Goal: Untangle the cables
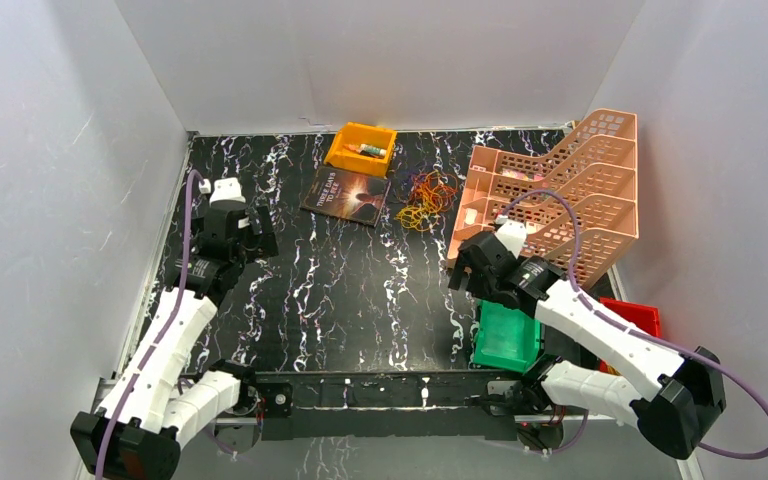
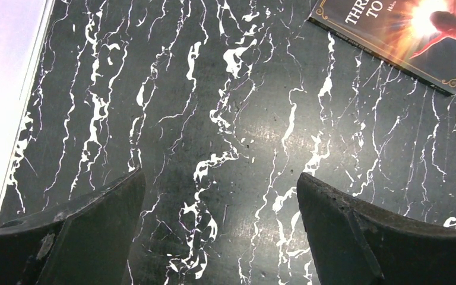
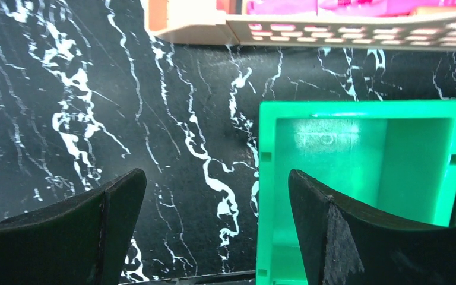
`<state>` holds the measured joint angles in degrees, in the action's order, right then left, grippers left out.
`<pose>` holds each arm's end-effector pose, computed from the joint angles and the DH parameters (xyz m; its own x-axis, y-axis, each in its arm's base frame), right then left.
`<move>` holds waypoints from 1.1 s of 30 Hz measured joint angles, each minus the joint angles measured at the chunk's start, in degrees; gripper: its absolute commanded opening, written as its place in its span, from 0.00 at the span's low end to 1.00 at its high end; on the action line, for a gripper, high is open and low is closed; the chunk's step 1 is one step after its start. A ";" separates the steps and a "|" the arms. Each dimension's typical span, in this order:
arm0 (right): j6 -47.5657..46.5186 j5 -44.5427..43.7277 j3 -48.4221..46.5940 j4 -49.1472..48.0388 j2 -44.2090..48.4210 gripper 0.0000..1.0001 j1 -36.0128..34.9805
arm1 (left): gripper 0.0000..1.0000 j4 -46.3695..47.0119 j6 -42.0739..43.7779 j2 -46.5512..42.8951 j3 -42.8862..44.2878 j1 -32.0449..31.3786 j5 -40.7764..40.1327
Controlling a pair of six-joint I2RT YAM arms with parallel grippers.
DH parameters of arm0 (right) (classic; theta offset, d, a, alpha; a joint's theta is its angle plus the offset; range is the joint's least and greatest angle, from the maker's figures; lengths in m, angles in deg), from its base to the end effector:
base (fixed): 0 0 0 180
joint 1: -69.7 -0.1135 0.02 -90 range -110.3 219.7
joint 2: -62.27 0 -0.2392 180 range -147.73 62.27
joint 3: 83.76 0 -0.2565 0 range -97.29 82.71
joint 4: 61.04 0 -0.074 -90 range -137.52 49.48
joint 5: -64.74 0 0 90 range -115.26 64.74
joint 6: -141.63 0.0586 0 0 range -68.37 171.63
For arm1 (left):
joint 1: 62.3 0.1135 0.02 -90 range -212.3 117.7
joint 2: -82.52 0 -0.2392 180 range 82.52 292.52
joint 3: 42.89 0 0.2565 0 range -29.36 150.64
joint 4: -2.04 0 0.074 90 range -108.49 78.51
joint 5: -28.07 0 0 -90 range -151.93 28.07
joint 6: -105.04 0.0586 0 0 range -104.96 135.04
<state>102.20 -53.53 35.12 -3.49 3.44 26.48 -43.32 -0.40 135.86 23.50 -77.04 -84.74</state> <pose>0.1823 0.1332 0.2252 -0.6943 0.2811 -0.6626 0.2044 0.9597 0.1930 0.2333 -0.0379 0.2949 -0.4763 -0.1284 -0.8698 -0.2170 0.9758 -0.0253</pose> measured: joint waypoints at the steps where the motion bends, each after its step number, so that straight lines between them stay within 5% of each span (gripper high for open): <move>1: 0.74 0.00 1.01 -0.09 0.07 0.98 0.00 | 0.98 -0.07 0.00 -0.28 -0.35 0.00 -0.22; 18: 0.44 7.96 9.57 -8.92 -2.73 0.98 0.02 | 0.98 0.09 -0.11 -1.75 -3.45 0.00 -2.01; 33: -0.85 11.87 9.73 -20.90 -15.17 0.98 -2.32 | 0.98 0.59 -0.07 -4.83 -3.76 0.00 -2.16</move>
<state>101.35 -41.66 44.84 -24.38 -11.73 24.16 -42.73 -0.46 131.03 19.74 -77.04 -86.90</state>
